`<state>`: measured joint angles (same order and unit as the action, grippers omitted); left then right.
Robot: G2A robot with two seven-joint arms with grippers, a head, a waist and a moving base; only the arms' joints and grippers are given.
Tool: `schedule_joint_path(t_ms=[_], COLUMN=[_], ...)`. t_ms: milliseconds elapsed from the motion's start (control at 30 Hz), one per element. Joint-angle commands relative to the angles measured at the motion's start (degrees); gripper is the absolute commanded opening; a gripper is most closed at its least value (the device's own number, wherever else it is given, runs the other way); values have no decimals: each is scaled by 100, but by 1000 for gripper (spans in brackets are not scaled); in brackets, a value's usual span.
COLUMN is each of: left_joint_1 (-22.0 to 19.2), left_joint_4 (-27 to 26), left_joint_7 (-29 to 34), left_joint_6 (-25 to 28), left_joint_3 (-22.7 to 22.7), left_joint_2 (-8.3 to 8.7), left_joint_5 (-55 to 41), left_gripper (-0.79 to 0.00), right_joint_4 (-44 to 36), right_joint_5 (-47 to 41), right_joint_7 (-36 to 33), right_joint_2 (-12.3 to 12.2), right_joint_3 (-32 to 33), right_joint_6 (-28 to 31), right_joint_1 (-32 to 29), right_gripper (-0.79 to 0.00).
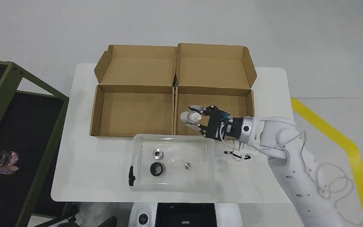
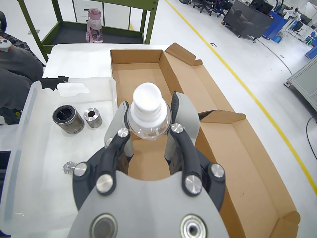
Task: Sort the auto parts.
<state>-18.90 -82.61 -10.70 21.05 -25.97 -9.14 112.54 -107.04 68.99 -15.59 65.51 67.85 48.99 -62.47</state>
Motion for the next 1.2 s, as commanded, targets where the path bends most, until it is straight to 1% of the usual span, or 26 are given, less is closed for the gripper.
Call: schedule_joint_path(t_ms=[0,267,533,900,1167], left_joint_1=[0,0,0,0,0], left_joint_4=[0,0,0,0,0], left_joint_7=[0,0,0,0,0], left_joint_6=[0,0,0,0,0], left_joint_3=[0,0,0,0,0], left_joint_2=[0,0,0,0,0], left_joint_5=[0,0,0,0,0], left_gripper=[0,0,0,0,0], right_joint_4=[159,1100,1974,2706,3212], right_joint_5=[-39,-330,-430,-463,-440], right_joint_7=[21,-7,-20,-176,-118], right_joint_2=[10,97,206,355,445], right_joint_3=[-58,-398,-771,-1197,-1412], right_joint_6=[-29,-335,-591,-997,-1031], right_joint_1=[95,570,1017,1436,1678], right_gripper=[-785,-785,-785,-785,-785])
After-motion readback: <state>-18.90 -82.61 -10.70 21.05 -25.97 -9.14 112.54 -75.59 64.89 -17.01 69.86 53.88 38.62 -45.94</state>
